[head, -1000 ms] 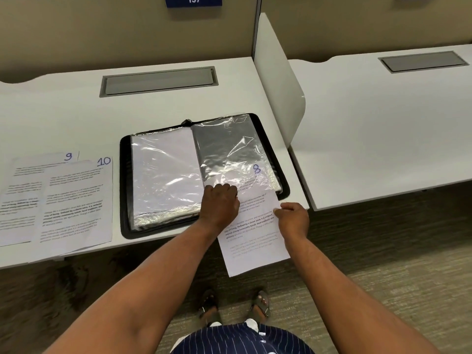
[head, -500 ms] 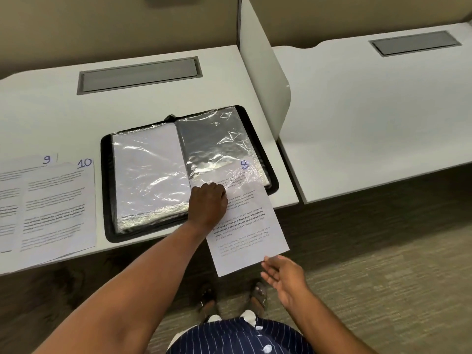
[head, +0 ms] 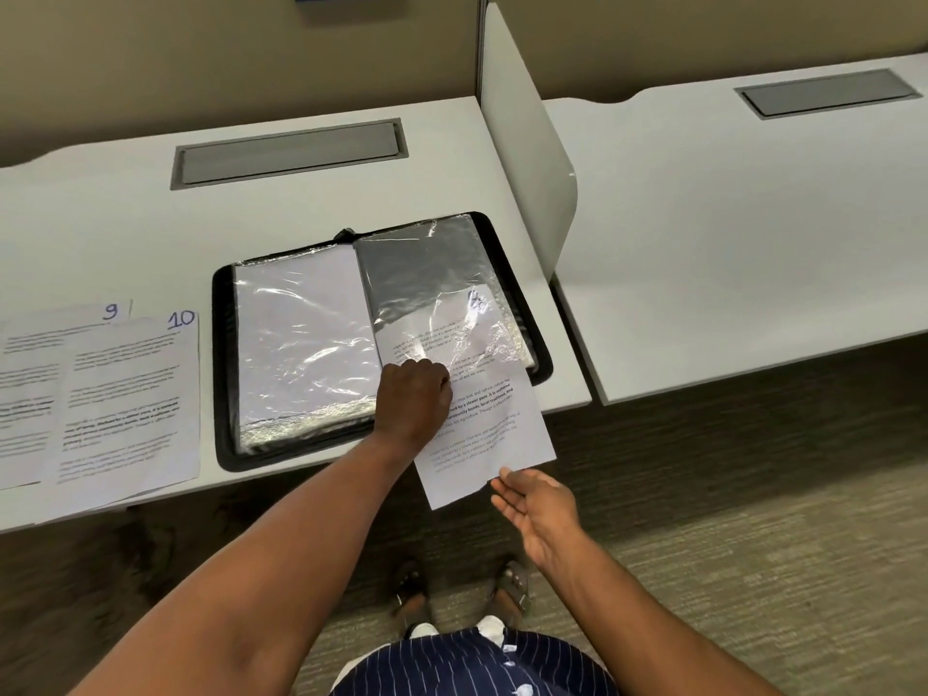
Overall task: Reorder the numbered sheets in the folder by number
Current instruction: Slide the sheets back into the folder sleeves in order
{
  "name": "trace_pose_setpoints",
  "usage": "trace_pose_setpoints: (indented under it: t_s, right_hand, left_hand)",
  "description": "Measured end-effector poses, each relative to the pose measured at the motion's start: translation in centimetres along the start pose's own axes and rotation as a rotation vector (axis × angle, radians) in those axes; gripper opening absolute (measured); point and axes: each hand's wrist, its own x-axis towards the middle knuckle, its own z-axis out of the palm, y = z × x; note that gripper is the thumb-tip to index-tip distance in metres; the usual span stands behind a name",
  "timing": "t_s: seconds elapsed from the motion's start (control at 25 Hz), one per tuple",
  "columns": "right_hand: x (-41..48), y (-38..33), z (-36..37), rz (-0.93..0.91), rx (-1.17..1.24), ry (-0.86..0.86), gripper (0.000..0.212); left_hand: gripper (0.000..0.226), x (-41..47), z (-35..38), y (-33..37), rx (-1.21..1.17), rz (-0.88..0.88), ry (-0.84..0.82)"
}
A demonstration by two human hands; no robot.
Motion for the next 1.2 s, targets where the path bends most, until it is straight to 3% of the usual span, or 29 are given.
trace_pose_setpoints:
  t_s: [0.44, 0.84, 1.2]
  right_hand:
    - [0.5, -0.1, 1.8, -0.021, -0.167, 0.024, 0.023]
    - [1.3, 1.5, 1.9, 0.028, -0.195, 0.005, 0.017]
    - [2.3, -0.9, 6.6, -0.047, -0.191, 0.012, 0.010]
  left_hand:
    - [0.008, 0.0, -0.6, -0.1, -0.032, -0.045, 0.051]
    - [0.008, -0.5, -0.1, -0.3, -0.014, 0.033, 0.047]
    - [0.008, -0.3, -0.7, -0.9, -0.028, 0.095, 0.022]
